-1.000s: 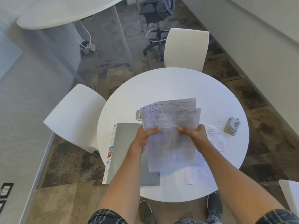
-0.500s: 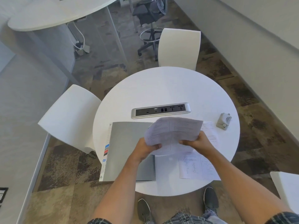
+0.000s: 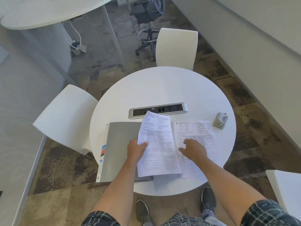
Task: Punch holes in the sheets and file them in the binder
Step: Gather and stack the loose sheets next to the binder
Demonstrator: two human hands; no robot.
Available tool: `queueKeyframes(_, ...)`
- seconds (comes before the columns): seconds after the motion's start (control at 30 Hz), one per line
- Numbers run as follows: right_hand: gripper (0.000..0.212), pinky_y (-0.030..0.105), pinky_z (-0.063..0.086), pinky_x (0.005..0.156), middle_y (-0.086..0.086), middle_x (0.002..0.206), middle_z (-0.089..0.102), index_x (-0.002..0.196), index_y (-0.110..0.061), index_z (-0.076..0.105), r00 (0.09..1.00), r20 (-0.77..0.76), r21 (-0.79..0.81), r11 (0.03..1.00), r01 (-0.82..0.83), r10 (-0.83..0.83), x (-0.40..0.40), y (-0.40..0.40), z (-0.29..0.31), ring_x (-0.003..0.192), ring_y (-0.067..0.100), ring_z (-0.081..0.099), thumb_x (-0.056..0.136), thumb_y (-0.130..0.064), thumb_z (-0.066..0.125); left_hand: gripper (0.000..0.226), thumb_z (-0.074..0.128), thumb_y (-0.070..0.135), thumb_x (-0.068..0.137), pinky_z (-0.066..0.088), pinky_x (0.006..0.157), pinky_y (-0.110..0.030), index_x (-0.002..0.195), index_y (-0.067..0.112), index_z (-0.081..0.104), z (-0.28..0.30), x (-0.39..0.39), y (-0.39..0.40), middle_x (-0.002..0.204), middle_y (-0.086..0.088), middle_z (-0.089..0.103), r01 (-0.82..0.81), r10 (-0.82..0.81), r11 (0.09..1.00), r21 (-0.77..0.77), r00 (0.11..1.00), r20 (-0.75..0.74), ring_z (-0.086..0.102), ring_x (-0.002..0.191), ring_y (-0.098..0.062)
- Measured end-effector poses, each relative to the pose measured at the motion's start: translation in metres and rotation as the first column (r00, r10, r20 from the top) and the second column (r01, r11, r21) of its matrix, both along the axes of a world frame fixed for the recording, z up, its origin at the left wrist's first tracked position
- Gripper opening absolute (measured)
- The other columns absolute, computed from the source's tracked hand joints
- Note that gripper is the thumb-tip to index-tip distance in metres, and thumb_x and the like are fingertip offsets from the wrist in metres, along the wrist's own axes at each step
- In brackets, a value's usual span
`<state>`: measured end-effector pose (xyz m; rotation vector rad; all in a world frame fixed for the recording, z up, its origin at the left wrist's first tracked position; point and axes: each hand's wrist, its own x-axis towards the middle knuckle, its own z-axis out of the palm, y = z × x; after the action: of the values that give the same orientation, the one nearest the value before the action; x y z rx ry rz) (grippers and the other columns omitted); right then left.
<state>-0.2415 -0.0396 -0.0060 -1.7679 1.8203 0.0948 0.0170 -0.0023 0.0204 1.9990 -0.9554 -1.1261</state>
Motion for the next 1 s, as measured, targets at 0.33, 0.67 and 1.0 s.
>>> queueKeyframes(0.33,0.108,0.036,0.046,0.096,0.024,0.149,0.045,0.156,-0.012,0.029,0.864,-0.393,-0.003,0.939,-0.344,0.316,0.025,0.034,-0.024,0.121,0.031,0.058,0.072,-0.066,0.071,0.010,0.070,0.018,0.093,0.049,0.061,-0.022,0.100,0.024,0.072,-0.011,0.008,0.018,0.089,0.008,0.072,0.015,-0.020,0.996,0.089,0.998,0.056,0.068,0.078,-0.009)
queueKeyframes(0.67,0.094,0.032,0.048,0.095,0.020,0.148,0.044,0.157,-0.006,0.026,0.933,-0.282,-0.011,0.971,-0.238,0.225,0.028,0.031,-0.023,0.122,0.031,0.056,0.084,-0.049,0.067,0.013,0.072,0.015,0.092,0.054,0.068,-0.025,0.100,0.025,0.072,-0.018,0.012,0.015,0.092,0.006,0.073,0.007,-0.011,0.996,0.090,0.999,0.050,0.069,0.080,-0.013)
queueKeyframes(1.0,0.094,0.029,0.050,0.082,0.012,0.142,0.049,0.156,-0.009,0.029,0.936,-0.277,-0.032,0.971,-0.235,0.218,0.018,0.028,-0.024,0.114,0.026,0.059,0.086,-0.062,0.064,0.022,0.064,0.017,0.092,0.053,0.072,-0.029,0.111,0.019,0.075,-0.017,0.023,0.007,0.093,0.003,0.072,0.046,-0.081,0.989,0.137,0.961,0.266,0.068,0.085,-0.023)
